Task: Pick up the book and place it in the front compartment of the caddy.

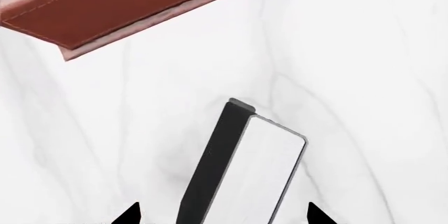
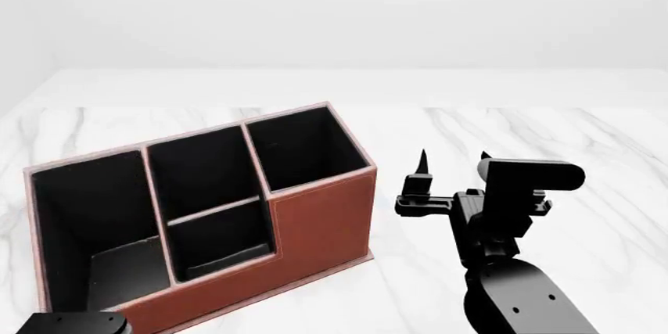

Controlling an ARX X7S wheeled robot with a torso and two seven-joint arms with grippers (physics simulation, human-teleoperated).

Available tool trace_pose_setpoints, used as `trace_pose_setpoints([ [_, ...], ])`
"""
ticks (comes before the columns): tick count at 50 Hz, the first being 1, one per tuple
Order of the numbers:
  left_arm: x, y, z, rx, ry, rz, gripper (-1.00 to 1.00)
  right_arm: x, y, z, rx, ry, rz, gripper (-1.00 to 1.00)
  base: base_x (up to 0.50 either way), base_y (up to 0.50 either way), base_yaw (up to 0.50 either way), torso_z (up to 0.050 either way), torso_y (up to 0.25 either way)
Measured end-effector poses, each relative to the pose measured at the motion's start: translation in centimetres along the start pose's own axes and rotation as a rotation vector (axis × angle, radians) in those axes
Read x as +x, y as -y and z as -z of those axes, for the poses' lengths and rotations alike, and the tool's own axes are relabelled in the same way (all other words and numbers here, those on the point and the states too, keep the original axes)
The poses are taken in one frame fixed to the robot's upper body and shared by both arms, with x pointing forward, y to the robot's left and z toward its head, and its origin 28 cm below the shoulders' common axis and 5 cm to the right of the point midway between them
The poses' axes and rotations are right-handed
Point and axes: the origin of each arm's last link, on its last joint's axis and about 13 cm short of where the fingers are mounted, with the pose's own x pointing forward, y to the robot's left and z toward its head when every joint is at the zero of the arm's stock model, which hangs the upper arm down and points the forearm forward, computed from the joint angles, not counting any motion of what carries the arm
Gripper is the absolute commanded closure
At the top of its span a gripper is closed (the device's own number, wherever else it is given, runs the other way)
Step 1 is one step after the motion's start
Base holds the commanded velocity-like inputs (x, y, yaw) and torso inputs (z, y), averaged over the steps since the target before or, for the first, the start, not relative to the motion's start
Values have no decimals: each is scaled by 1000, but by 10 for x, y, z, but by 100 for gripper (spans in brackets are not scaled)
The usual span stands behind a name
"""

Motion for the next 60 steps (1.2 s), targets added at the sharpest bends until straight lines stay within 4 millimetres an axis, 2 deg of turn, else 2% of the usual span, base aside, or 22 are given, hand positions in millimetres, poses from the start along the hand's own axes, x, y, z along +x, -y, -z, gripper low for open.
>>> trace_pose_setpoints([
  [2,1,0,0,-1,-1,0,-100,0,0,0,0,0,0,-100,0,0,0,0,0],
  [3,1,-1,0,-1,-2,-1,100,0,0,0,0,0,0,-100,0,0,0,0,0],
  [28,-6,-2,1,58,-47,-41,100,1,1,-1,5,1,5,-100,0,0,0,0,0],
  [33,-18,2,-5,112,-62,-57,100,1,1,0,6,1,6,-100,0,0,0,0,0],
  [40,-37,11,-24,254,-43,-89,100,1,1,0,9,0,7,-100,0,0,0,0,0],
  [50,-70,23,-56,446,99,-132,100,2,2,-1,12,1,9,-100,0,0,0,0,1],
  [60,-107,31,-78,552,193,-188,100,4,3,-2,14,2,13,-100,0,0,0,0,1],
])
